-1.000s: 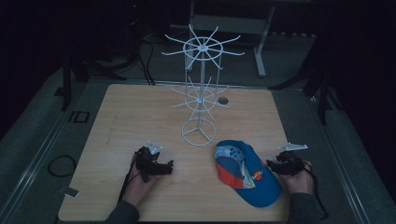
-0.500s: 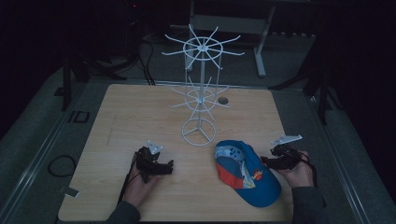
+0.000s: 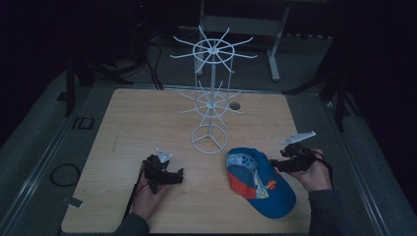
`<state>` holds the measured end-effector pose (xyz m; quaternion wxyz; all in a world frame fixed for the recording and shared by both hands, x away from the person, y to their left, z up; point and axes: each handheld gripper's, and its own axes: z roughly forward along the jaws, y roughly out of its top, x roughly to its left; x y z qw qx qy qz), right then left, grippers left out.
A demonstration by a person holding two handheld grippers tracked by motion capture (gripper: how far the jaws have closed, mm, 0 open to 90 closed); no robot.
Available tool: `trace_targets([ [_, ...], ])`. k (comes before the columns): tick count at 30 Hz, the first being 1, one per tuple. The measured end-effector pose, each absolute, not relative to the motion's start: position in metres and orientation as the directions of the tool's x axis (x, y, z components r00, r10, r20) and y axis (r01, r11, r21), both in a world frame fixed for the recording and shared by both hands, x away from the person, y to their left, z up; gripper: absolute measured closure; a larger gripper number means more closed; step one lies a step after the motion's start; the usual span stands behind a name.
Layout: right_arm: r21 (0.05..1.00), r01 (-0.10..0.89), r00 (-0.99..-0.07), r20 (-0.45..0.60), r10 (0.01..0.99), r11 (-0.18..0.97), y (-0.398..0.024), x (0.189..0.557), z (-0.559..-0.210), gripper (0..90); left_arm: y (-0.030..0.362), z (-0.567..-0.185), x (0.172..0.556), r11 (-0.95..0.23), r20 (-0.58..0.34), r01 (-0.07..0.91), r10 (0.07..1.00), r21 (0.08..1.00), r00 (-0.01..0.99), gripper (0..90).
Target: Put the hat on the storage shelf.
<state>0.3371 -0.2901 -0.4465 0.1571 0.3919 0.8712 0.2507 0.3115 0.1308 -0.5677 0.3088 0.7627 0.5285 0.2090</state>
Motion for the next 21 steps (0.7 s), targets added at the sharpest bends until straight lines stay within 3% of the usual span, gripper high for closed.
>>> trace_targets([
  [6, 0.529, 0.605, -0.683, -0.039, 0.729, 0.595, -0.277, 0.342, -0.437, 38.1, 0.130, -0.568, 0.311, -0.256, -0.009, 0.675, 0.932, 0.692, 0.363, 2.6],
  [13, 0.538, 0.581, -0.705, -0.041, 0.708, 0.611, -0.256, 0.349, -0.426, 28.6, 0.129, -0.568, 0.310, -0.262, -0.005, 0.672, 0.930, 0.693, 0.368, 2.6],
  [21, 0.489, 0.586, -0.724, -0.043, 0.688, 0.647, -0.232, 0.367, -0.437, 28.3, 0.129, -0.568, 0.310, -0.261, -0.006, 0.672, 0.930, 0.693, 0.368, 2.6],
])
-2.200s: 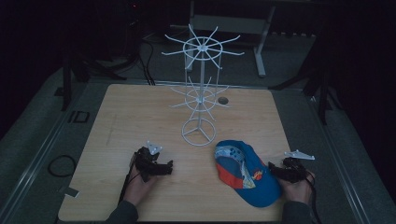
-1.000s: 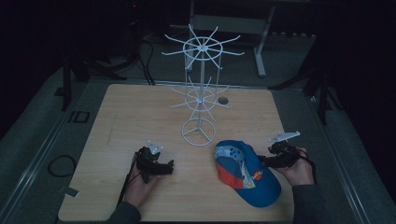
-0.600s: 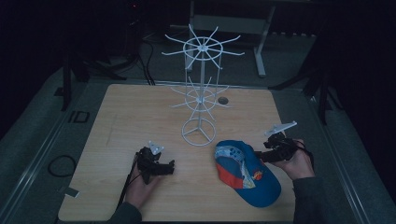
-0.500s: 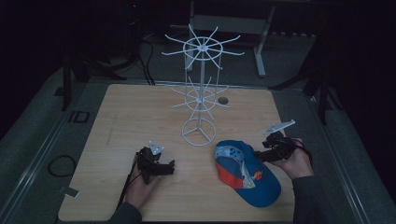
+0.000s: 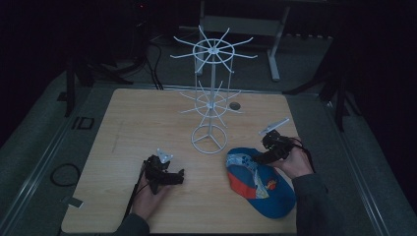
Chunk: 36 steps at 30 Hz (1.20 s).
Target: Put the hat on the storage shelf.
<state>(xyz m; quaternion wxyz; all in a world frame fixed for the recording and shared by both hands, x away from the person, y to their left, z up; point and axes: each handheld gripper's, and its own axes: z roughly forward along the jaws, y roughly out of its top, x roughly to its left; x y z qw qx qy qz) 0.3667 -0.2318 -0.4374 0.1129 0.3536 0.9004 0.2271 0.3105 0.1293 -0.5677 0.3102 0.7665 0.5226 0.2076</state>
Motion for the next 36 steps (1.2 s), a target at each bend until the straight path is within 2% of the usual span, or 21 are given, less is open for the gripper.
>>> trace_targets([
  [5, 0.476, 0.589, -0.737, -0.017, 0.676, 0.653, -0.219, 0.373, -0.444, 28.2, 0.129, -0.568, 0.310, -0.261, -0.006, 0.673, 0.930, 0.692, 0.368, 2.6],
  [14, 0.366, 0.607, -0.755, -0.011, 0.655, 0.705, -0.196, 0.389, -0.461, 26.9, 0.128, -0.568, 0.310, -0.266, -0.010, 0.670, 0.926, 0.693, 0.378, 2.6],
  [19, 0.335, 0.609, -0.754, -0.036, 0.656, 0.719, -0.190, 0.397, -0.471, 30.4, 0.127, -0.568, 0.310, -0.268, -0.010, 0.670, 0.925, 0.692, 0.380, 2.6],
  [22, 0.280, 0.626, -0.752, -0.031, 0.658, 0.728, -0.188, 0.401, -0.480, 34.0, 0.127, -0.568, 0.310, -0.268, -0.010, 0.670, 0.925, 0.692, 0.380, 2.6],
  [25, 0.235, 0.633, -0.756, -0.014, 0.654, 0.737, -0.187, 0.404, -0.487, 50.0, 0.127, -0.568, 0.310, -0.268, -0.010, 0.670, 0.925, 0.692, 0.380, 2.6],
  [28, 0.234, 0.605, -0.776, -0.041, 0.630, 0.761, -0.186, 0.404, -0.490, 77.8, 0.127, -0.568, 0.310, -0.268, -0.010, 0.671, 0.925, 0.692, 0.380, 2.6],
  [29, 0.244, 0.611, -0.769, -0.043, 0.638, 0.753, -0.186, 0.403, -0.488, 83.7, 0.127, -0.568, 0.310, -0.268, -0.010, 0.671, 0.925, 0.692, 0.380, 2.6],
  [31, 0.271, 0.605, -0.766, -0.057, 0.640, 0.749, -0.186, 0.401, -0.485, 87.8, 0.127, -0.568, 0.310, -0.268, -0.010, 0.670, 0.925, 0.692, 0.380, 2.6],
  [36, 0.335, 0.589, -0.767, -0.054, 0.639, 0.735, -0.193, 0.395, -0.471, 88.6, 0.127, -0.568, 0.310, -0.268, -0.010, 0.671, 0.925, 0.692, 0.380, 2.6],
])
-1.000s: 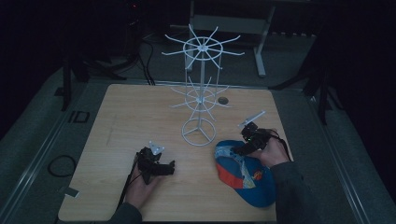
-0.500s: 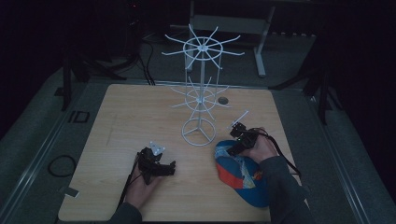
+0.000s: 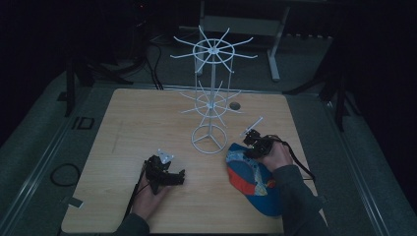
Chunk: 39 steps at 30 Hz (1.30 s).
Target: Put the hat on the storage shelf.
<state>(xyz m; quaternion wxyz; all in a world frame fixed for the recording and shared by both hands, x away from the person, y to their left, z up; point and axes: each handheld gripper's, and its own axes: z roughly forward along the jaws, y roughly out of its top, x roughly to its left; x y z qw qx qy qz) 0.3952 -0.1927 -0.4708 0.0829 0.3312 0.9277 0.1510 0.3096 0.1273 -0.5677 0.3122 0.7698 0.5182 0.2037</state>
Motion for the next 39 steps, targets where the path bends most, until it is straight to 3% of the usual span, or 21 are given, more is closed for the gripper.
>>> trace_targets([
  [13, 0.563, 0.507, -0.774, -0.036, 0.632, 0.653, -0.227, 0.374, -0.429, 88.6, 0.127, -0.568, 0.310, -0.267, -0.010, 0.669, 0.925, 0.694, 0.379, 2.6],
  [39, 0.712, 0.436, -0.748, -0.053, 0.661, 0.551, -0.258, 0.352, -0.388, 88.6, 0.126, -0.568, 0.310, -0.265, -0.012, 0.670, 0.925, 0.693, 0.379, 2.6],
])
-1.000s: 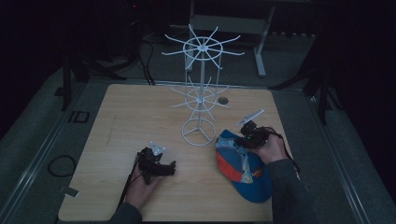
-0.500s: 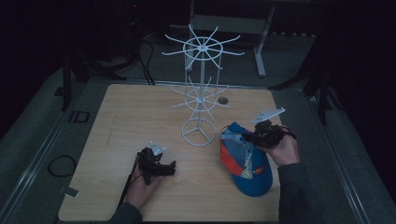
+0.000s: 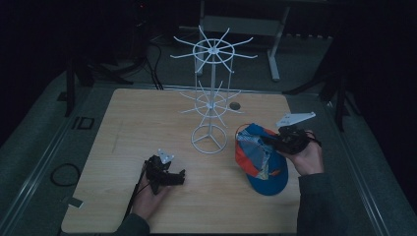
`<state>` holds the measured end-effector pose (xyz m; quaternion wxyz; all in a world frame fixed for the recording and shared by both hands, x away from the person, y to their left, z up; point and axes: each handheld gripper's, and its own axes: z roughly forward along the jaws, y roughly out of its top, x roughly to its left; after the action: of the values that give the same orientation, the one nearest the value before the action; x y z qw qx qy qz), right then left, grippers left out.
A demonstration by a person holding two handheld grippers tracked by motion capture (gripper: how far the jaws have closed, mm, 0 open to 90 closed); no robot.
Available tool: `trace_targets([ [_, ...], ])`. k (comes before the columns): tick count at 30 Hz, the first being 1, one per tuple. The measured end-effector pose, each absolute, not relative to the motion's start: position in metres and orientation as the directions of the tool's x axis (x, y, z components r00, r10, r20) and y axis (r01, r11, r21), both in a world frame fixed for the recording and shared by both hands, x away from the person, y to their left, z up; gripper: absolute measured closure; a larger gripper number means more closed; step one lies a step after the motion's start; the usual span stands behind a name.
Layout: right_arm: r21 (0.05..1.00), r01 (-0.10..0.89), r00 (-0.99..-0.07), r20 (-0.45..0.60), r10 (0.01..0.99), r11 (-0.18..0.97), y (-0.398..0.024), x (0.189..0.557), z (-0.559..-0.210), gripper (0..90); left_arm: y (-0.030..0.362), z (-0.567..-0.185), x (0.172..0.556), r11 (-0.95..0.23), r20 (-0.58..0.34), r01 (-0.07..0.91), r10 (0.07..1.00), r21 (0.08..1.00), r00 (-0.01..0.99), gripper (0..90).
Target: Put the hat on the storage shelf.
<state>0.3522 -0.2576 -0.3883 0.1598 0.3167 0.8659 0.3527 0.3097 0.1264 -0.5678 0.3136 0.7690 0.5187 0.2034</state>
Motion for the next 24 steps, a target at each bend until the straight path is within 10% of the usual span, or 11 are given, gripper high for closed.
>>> trace_targets([
  [24, 0.769, 0.397, -0.731, -0.065, 0.679, 0.502, -0.268, 0.347, -0.367, 88.6, 0.126, -0.568, 0.310, -0.266, -0.011, 0.670, 0.925, 0.693, 0.379, 2.6],
])
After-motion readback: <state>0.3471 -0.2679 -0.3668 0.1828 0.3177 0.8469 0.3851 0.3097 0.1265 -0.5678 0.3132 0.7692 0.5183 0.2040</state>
